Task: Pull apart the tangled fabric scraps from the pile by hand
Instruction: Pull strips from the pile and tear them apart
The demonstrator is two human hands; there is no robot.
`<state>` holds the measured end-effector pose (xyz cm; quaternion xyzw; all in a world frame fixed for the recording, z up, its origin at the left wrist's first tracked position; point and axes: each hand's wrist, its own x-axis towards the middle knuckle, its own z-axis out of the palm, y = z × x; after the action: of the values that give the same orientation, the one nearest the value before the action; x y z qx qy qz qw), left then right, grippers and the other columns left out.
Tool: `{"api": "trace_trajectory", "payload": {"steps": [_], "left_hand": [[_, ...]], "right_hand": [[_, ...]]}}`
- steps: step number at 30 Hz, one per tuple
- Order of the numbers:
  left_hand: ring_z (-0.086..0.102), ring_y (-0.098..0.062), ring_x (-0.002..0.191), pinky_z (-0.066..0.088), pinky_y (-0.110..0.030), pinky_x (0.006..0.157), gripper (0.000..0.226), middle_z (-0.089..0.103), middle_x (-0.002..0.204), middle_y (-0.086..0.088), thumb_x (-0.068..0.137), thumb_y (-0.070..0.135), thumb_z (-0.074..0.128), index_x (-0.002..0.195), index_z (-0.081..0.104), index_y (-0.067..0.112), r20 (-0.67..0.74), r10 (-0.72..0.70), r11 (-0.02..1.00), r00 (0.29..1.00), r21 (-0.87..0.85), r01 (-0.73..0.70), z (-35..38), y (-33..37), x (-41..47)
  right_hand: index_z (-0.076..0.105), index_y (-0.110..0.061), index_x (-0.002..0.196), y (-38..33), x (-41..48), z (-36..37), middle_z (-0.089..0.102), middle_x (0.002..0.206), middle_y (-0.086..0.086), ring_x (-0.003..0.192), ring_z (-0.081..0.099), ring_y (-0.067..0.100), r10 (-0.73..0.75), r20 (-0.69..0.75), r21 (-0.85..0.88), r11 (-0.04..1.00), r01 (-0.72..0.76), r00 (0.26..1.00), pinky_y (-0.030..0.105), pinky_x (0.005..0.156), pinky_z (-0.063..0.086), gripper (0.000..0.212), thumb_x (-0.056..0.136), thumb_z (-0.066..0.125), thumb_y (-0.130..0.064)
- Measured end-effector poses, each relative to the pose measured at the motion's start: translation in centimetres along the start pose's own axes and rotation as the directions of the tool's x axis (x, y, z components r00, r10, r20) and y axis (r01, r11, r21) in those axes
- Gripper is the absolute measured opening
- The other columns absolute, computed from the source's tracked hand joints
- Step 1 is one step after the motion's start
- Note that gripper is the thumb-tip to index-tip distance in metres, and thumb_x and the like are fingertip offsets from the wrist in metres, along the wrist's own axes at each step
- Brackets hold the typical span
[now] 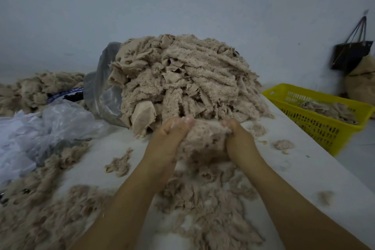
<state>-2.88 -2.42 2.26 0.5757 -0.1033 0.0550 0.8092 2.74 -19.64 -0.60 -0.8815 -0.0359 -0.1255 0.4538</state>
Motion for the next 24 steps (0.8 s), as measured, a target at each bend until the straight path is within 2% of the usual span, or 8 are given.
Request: {"api": "trace_trajectory", "payload": {"steps": [6,8,10,11,14,17,19,24], "left_hand": [[0.074,-0.02,0.095,0.06,-0.029,0.068,0.038,0.076,0.106,-0.009,0.086,0.036,0.056,0.105,0.075,0.01,-0.112,-0.048,0.863,0.993,-0.504,-0.016,-2.5,1.7,0.9],[0.073,-0.021,0.101,0.061,-0.031,0.071,0.041,0.074,0.113,-0.01,0.086,0.035,0.055,0.115,0.067,0.009,-0.122,-0.089,0.858,0.989,-0.513,0.014,-2.6,1.4,0.9],[0.072,-0.021,0.104,0.061,-0.032,0.074,0.04,0.073,0.116,-0.01,0.086,0.033,0.056,0.115,0.069,0.01,-0.112,-0.116,0.866,0.987,-0.498,0.045,-2.4,1.0,1.0],[0.072,-0.021,0.105,0.061,-0.032,0.076,0.037,0.073,0.117,-0.01,0.086,0.032,0.056,0.111,0.073,0.012,-0.107,-0.117,0.87,0.987,-0.491,0.05,-2.3,0.8,1.0],[0.07,-0.024,0.108,0.061,-0.034,0.079,0.034,0.072,0.118,-0.012,0.088,0.031,0.057,0.109,0.075,0.011,-0.112,-0.115,0.918,0.987,-0.393,0.063,-1.8,0.4,1.0],[0.07,-0.028,0.109,0.06,-0.035,0.079,0.039,0.071,0.118,-0.017,0.087,0.032,0.061,0.114,0.073,0.007,-0.097,-0.143,0.949,0.985,-0.297,0.109,-1.0,-0.2,0.8],[0.069,-0.03,0.111,0.06,-0.035,0.082,0.041,0.07,0.12,-0.018,0.085,0.033,0.063,0.115,0.073,0.008,-0.078,-0.153,0.953,0.985,-0.274,0.126,-0.6,-0.5,0.6],[0.071,-0.027,0.105,0.061,-0.034,0.073,0.041,0.072,0.117,-0.016,0.088,0.031,0.059,0.119,0.067,0.007,-0.079,-0.174,0.92,0.982,-0.369,0.134,-0.8,-0.3,0.9]], "right_hand": [[0.049,-0.008,0.088,2.2,1.5,-2.5,0.054,0.081,0.001,0.066,0.043,0.01,0.255,-0.112,-0.026,0.966,-0.259,0.961,0.027,0.056,0.031,0.045,0.107,0.026,-0.042],[0.067,-0.011,0.093,1.5,0.8,-2.0,0.067,0.099,0.001,0.083,0.059,0.012,0.183,-0.007,0.1,0.978,-0.182,0.983,0.033,0.071,0.04,0.056,0.103,0.033,-0.053],[0.065,-0.004,0.117,-0.2,-0.5,-1.4,0.064,0.121,0.004,0.105,0.058,0.0,0.051,0.1,0.206,0.976,-0.071,0.994,0.037,0.096,0.045,0.08,0.092,0.032,-0.073],[0.065,-0.002,0.114,-0.9,-0.9,-1.1,0.062,0.119,0.006,0.105,0.056,-0.003,-0.054,0.118,0.242,0.97,0.024,0.992,0.032,0.104,0.039,0.09,0.087,0.028,-0.08],[0.064,-0.005,0.093,-2.1,-2.1,-0.1,0.055,0.099,-0.001,0.1,0.054,0.005,-0.334,0.059,0.279,0.91,0.306,0.941,0.022,0.092,0.041,0.08,0.09,0.023,-0.074],[0.06,-0.033,0.103,-2.5,-2.5,0.1,0.052,0.108,-0.013,0.1,0.051,-0.009,-0.358,0.06,0.299,0.897,0.325,0.932,0.006,0.081,0.039,0.043,0.096,0.032,-0.065],[0.052,-0.042,0.09,-2.9,-2.7,0.2,0.051,0.096,-0.02,0.085,0.053,-0.008,-0.355,0.098,0.296,0.902,0.313,0.93,0.006,0.071,0.04,0.028,0.091,0.038,-0.065],[0.03,-0.033,0.054,-3.1,-2.5,0.3,0.034,0.05,-0.014,0.047,0.034,0.002,-0.346,0.009,0.304,0.895,0.327,0.938,0.015,0.048,0.028,0.046,0.09,0.043,-0.058]]}}
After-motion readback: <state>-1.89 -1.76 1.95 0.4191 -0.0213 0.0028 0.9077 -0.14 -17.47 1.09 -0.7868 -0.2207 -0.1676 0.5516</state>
